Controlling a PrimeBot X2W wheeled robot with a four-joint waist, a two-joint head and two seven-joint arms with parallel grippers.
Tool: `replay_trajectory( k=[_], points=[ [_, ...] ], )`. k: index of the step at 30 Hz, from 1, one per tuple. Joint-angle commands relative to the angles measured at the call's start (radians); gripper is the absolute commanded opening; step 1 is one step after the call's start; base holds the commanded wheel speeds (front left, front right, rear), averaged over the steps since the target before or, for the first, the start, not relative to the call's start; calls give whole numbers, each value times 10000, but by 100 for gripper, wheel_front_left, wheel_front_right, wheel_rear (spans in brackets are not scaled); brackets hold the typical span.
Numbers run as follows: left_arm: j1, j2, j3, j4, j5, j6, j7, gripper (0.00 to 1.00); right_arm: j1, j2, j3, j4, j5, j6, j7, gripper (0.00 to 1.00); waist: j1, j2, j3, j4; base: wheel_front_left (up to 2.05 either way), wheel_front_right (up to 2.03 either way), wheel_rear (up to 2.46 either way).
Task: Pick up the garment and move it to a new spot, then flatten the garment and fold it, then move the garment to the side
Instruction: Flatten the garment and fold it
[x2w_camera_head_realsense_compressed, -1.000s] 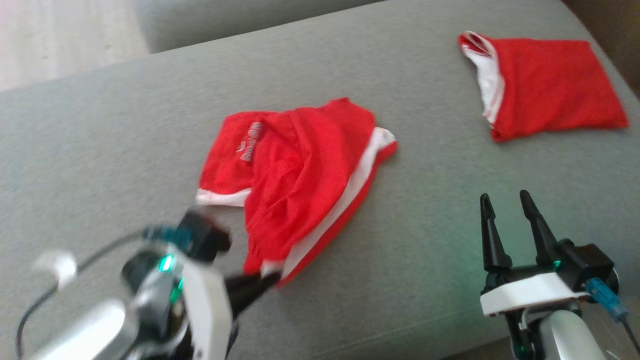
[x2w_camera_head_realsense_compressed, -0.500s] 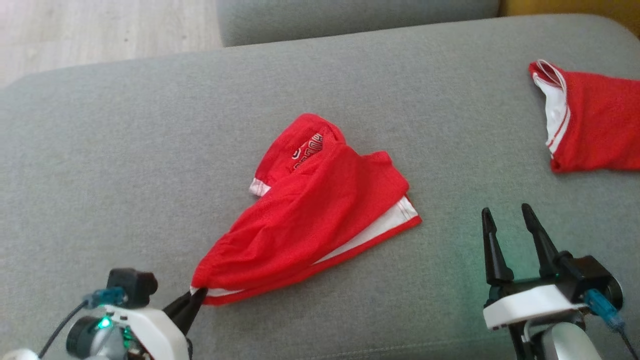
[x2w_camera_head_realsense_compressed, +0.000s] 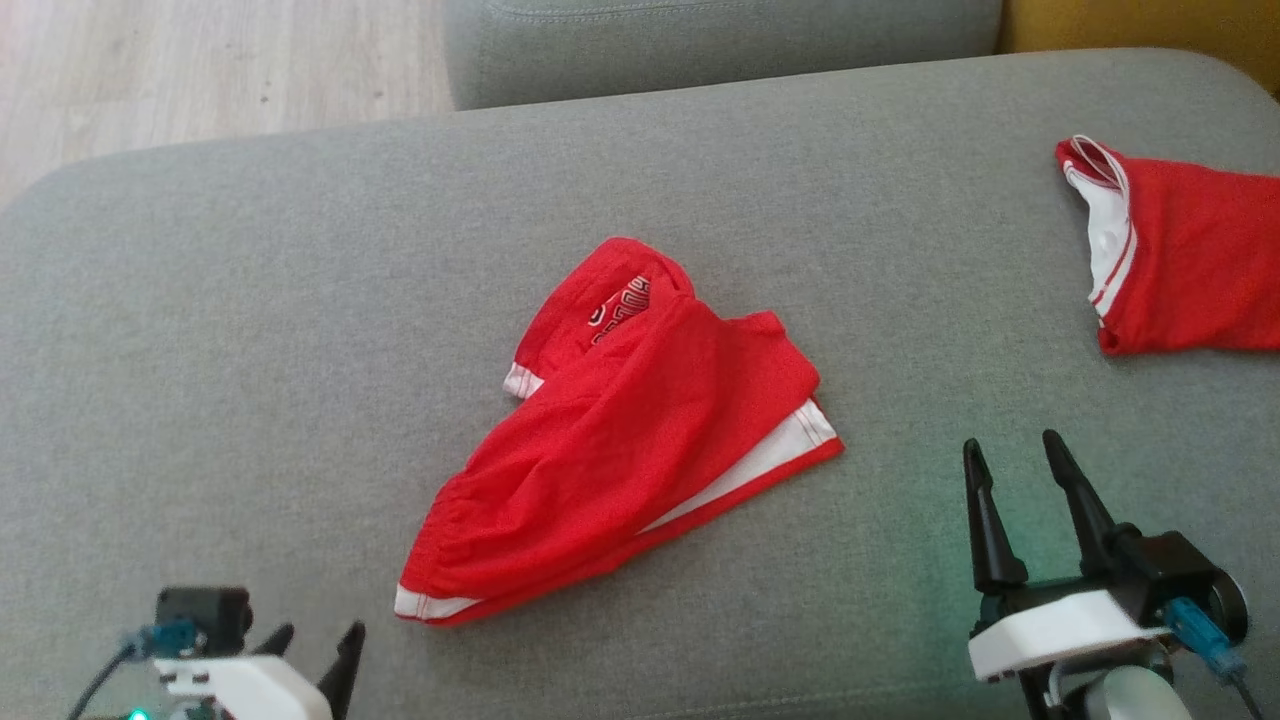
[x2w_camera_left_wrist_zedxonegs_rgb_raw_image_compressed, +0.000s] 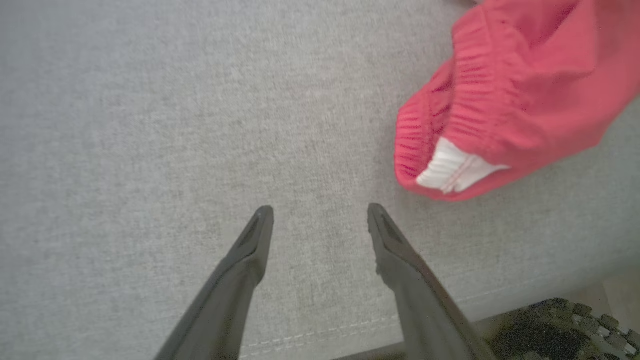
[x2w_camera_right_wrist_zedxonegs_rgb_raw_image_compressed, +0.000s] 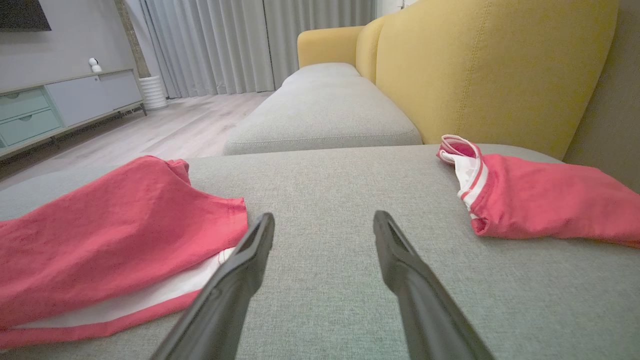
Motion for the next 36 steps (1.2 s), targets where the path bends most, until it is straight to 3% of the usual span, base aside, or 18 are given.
replay_trajectory(
  k=[1,5,10,13,14,19,25,26,28,36],
  points=[
    [-388,429,589,-563,131,244,29,100,-200,-56,233,-307,-57,-7,-65,100,0,0,28,-31,0,0,0],
    [-757,189,719,-1653,349,296,-372,100,-227,-56,246,-339,-42,-7,-65,100,0,0,96,-61,0,0,0],
    [-2161,-817,-42,-1965,1029,-372,-453,100,-346,-56,334,-352,-28,-7,-65,100,0,0,320,-145,0,0,0],
    [-3257,-1759,-627,-1314,1425,-793,-358,100,-510,-56,446,-343,31,-7,-65,100,0,0,489,-261,0,0,0],
    [-3257,-1759,-627,-1314,1425,-793,-358,100,-510,-56,446,-343,31,-7,-65,100,0,0,489,-261,0,0,0],
    [-4857,-3169,-1107,620,1753,-1277,-351,100,-678,-56,652,-319,142,-7,-65,100,0,0,745,-540,0,0,0],
    [-5868,-3920,-1307,2819,1744,-1711,-211,98,-729,-56,729,-218,217,-7,-65,100,0,0,871,-914,0,0,0],
    [-5985,-3992,-1360,3112,1778,-1783,-219,80,-727,-56,740,-212,220,-7,-65,100,0,0,868,-953,0,0,0],
    [-6134,-4195,-1390,3650,1700,-1973,-293,0,-706,-56,757,-180,207,-7,-65,100,0,0,816,-1016,0,0,0],
    [-7146,-4767,-867,5266,1484,-2235,-1088,0,-704,-56,806,-238,104,-7,-65,100,0,0,989,-954,0,0,0]
  ],
)
